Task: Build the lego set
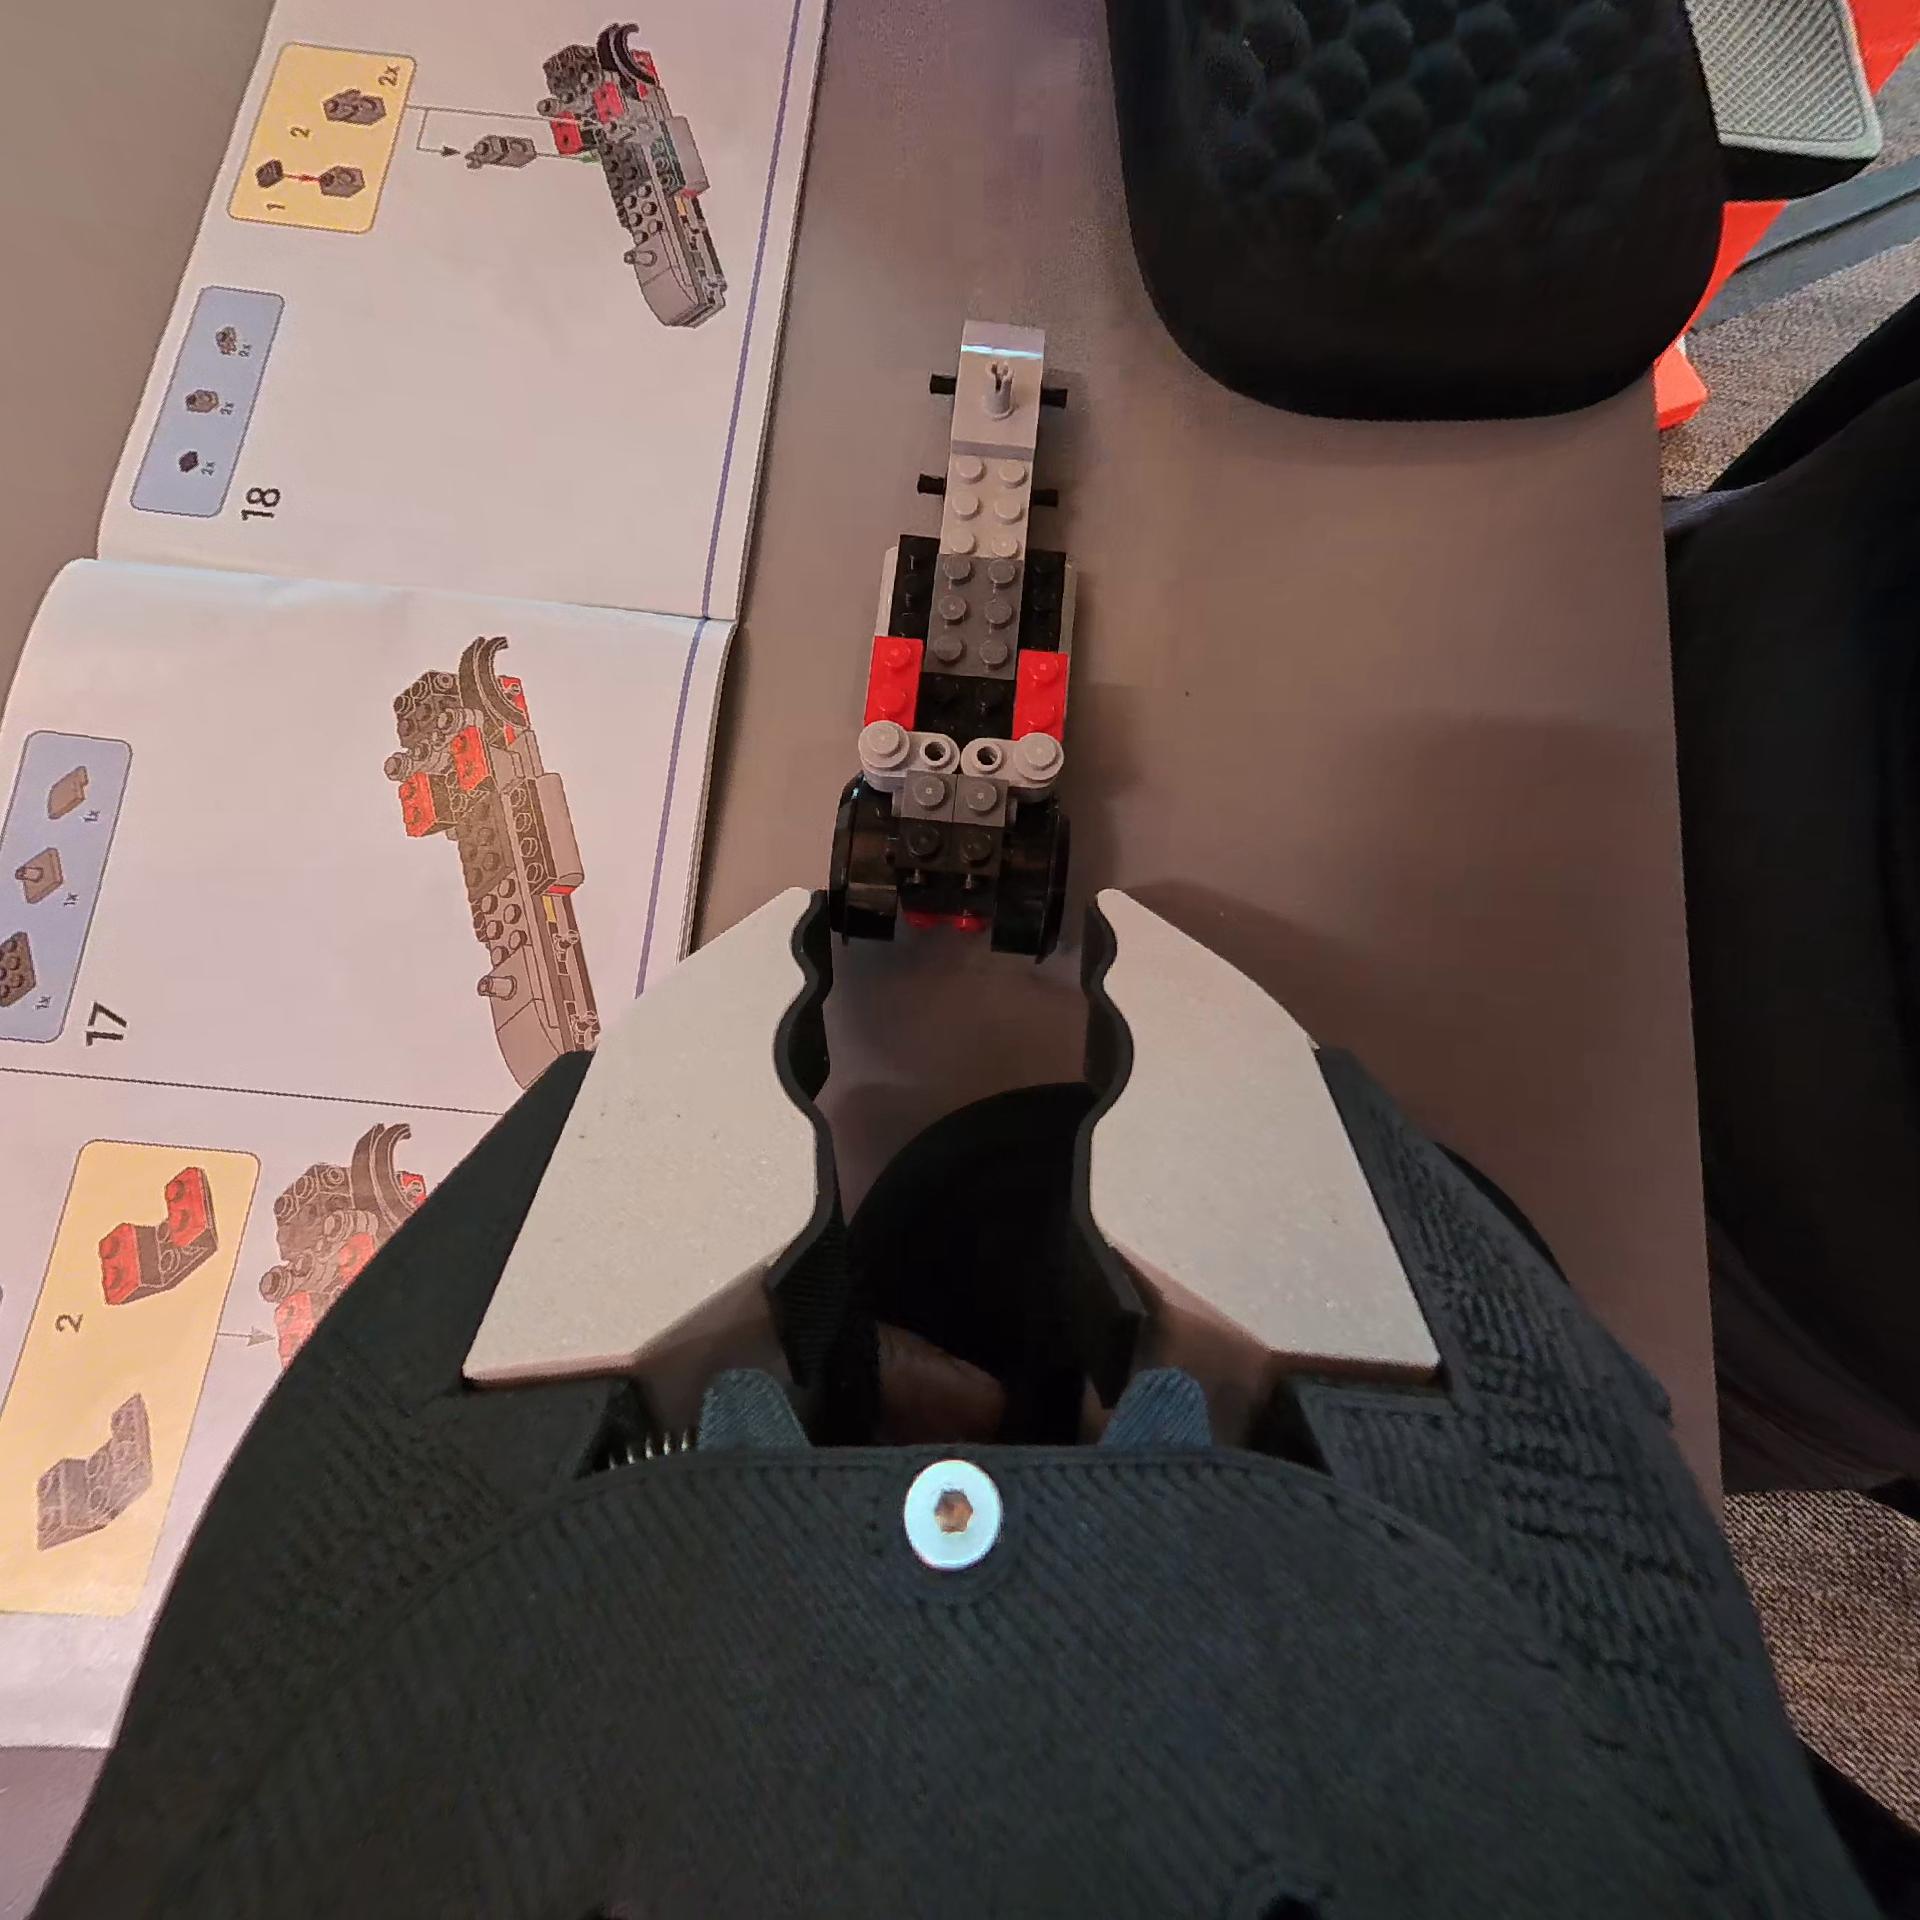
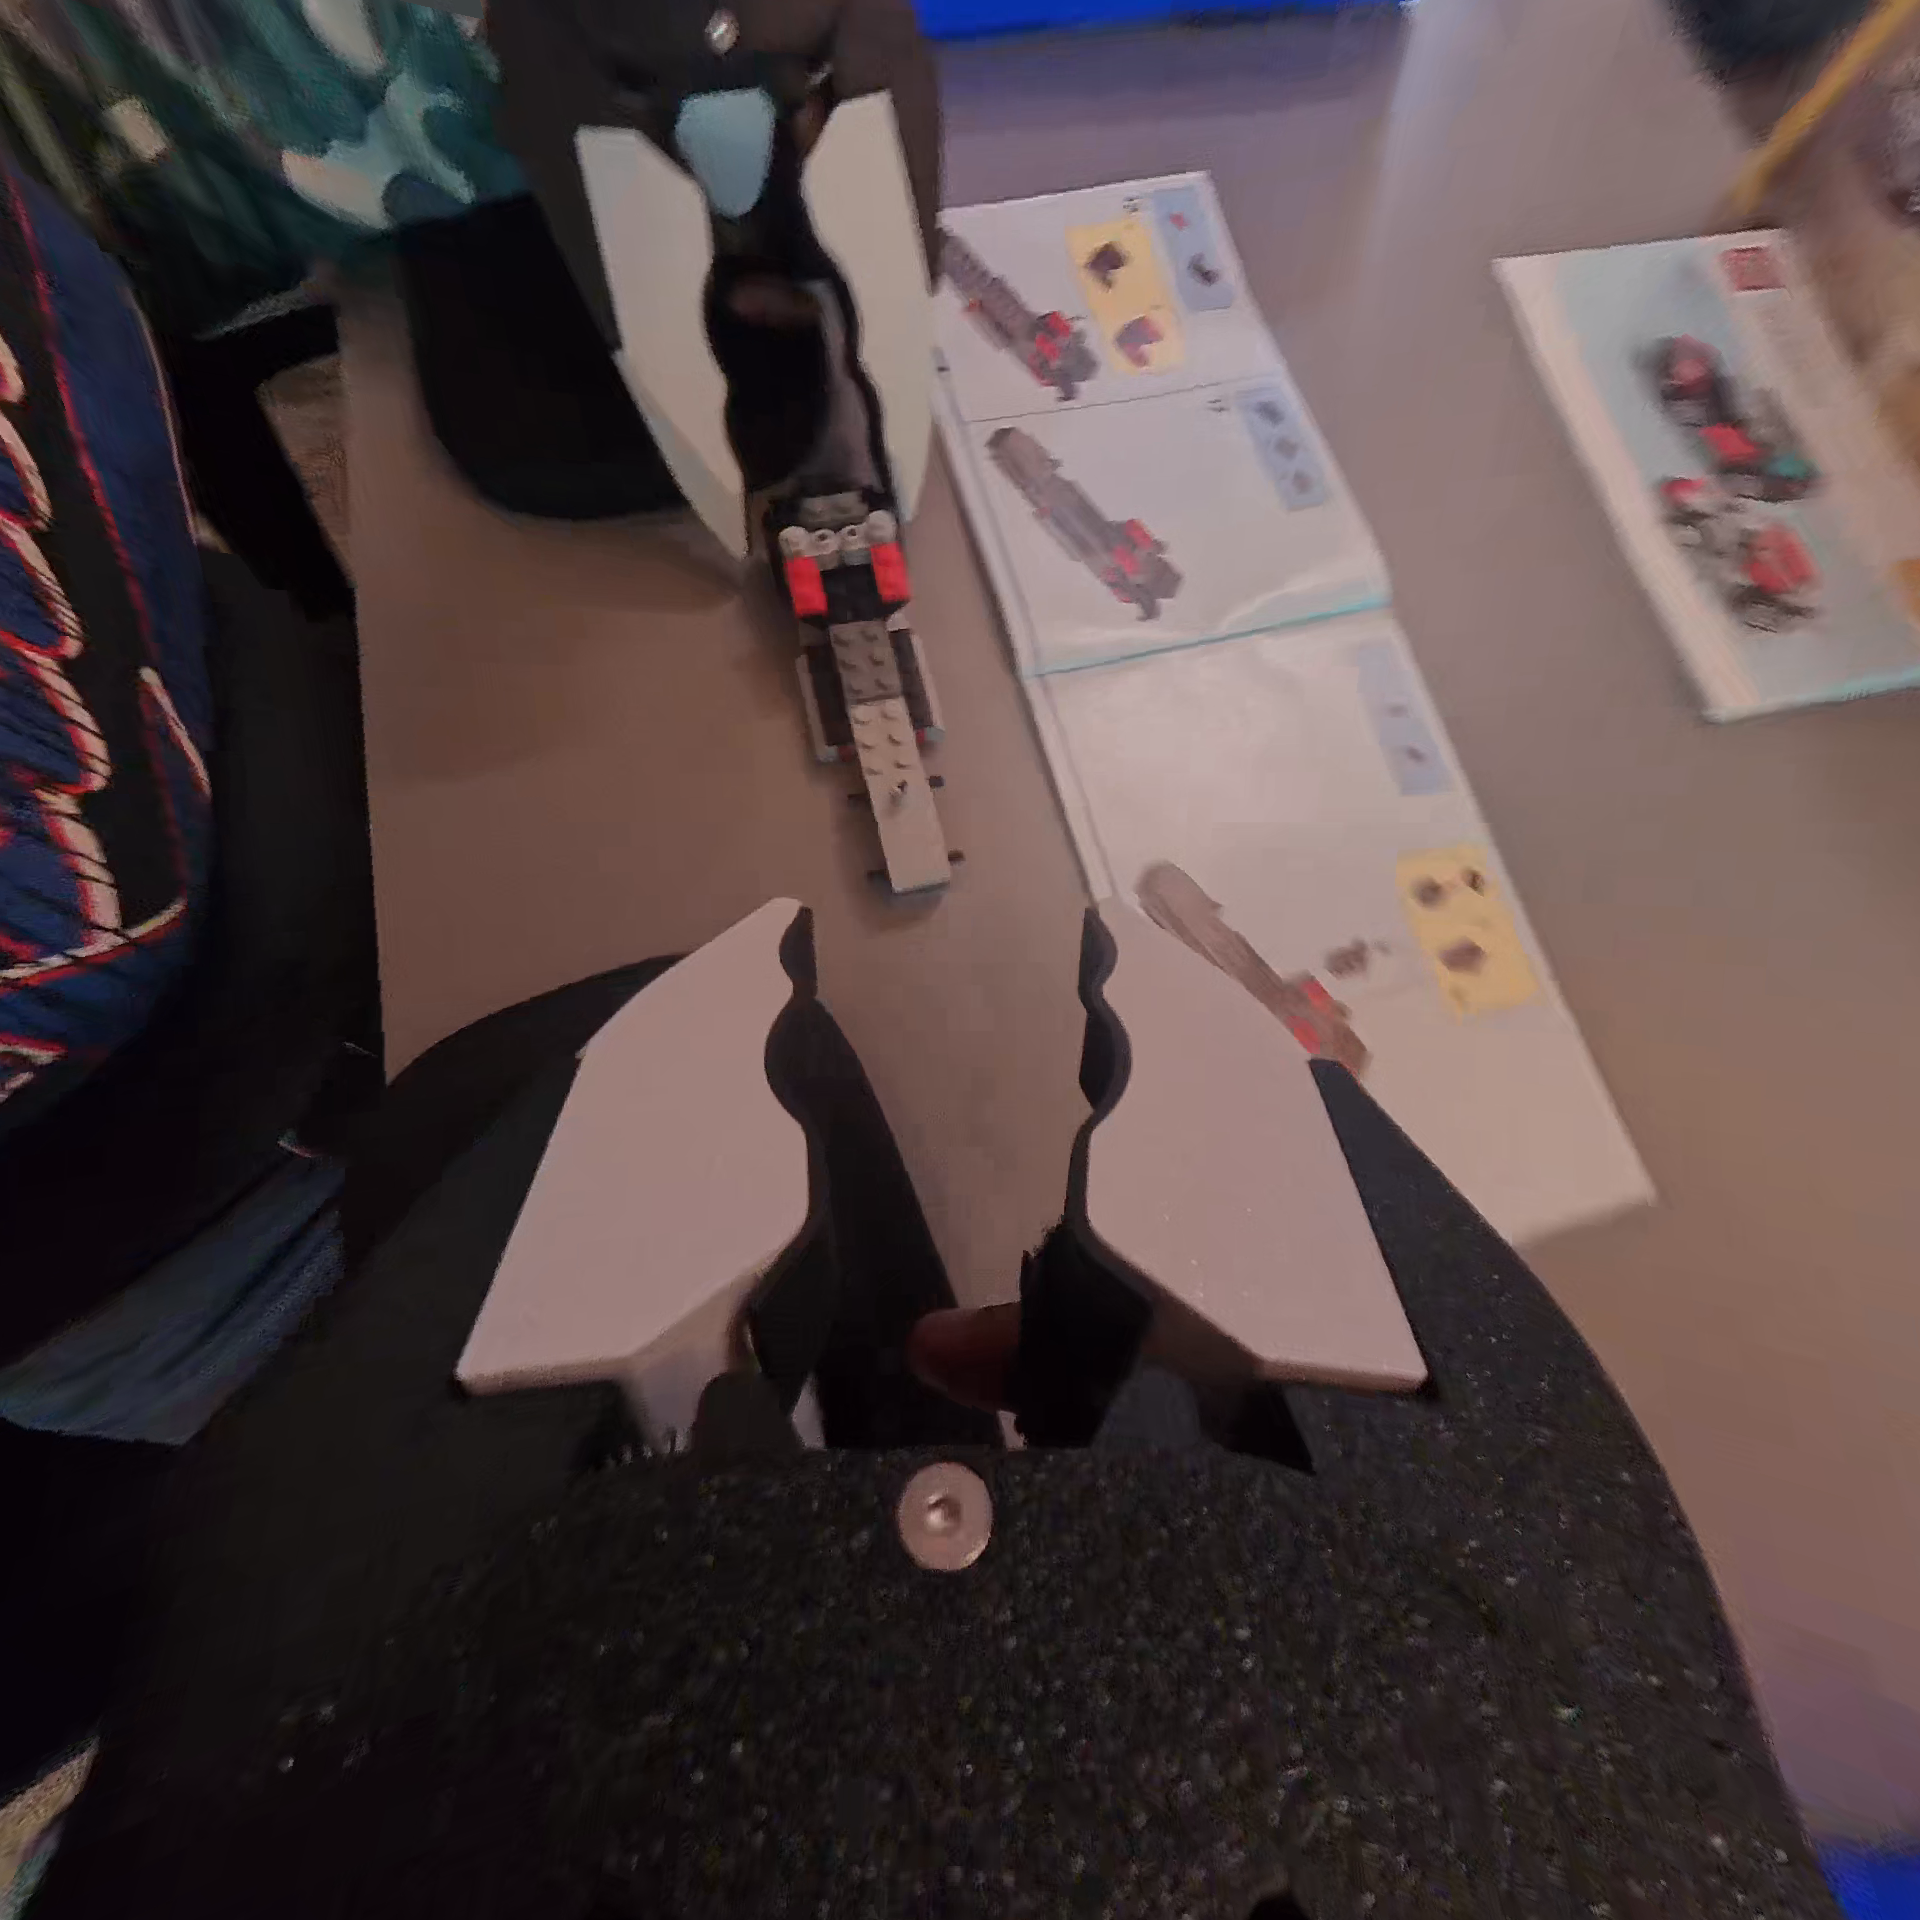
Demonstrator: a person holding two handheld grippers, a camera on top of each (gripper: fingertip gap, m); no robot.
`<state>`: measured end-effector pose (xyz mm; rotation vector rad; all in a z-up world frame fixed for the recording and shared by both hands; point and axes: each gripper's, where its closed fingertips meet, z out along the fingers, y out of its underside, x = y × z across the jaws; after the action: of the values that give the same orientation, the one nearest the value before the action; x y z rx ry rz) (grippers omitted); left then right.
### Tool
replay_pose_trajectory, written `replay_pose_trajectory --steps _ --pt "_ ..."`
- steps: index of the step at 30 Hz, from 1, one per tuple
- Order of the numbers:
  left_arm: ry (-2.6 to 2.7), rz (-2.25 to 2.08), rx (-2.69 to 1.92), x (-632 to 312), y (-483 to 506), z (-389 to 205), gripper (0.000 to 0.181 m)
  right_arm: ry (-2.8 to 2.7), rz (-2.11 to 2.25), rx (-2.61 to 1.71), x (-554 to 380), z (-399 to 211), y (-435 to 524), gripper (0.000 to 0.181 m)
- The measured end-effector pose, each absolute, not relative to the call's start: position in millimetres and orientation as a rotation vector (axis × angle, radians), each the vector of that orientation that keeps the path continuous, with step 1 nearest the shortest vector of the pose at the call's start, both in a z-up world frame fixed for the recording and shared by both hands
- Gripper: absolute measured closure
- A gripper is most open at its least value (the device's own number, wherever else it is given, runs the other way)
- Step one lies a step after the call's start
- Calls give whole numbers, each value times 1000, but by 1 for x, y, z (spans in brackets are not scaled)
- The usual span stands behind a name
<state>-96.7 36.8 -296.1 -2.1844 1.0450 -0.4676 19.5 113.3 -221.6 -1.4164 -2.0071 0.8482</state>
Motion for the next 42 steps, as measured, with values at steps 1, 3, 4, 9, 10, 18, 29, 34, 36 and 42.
replay_pose_trajectory --steps 1,3,4,9,10,18,29,34,36,42 --pt "1044 -465 -2182 -97 37 -296 135 -1961 824 -1447 29 -210 120 131" --pt "1044 -456 -2175 -97 37 -296 136 -1862 778 -1514 52 -187 135 132" --pt "1043 -450 -2172 -97 37 -296 137 -1814 752 -1538 65 -176 144 138" --pt "1042 -424 -2167 -98 38 -296 139 -1635 679 -1601 129 -146 179 178" --pt "1042 -424 -2167 -98 38 -296 139 -1603 645 -1638 142 -147 188 178" --pt "1039 -435 -2173 -98 38 -296 139 -1393 360 -2071 246 -198 256 167" --pt "1027 -471 -2198 -98 38 -297 139 -1479 191 -2482 284 -276 266 150" --pt "1026 -469 -2198 -98 38 -297 139 -1482 113 -2594 289 -291 270 143" --pt "1025 -464 -2198 -98 38 -298 139 -1506 114 -2613 287 -298 269 142" --pt "1027 -456 -2196 -98 38 -298 139 -1484 152 -2623 282 -301 270 143"
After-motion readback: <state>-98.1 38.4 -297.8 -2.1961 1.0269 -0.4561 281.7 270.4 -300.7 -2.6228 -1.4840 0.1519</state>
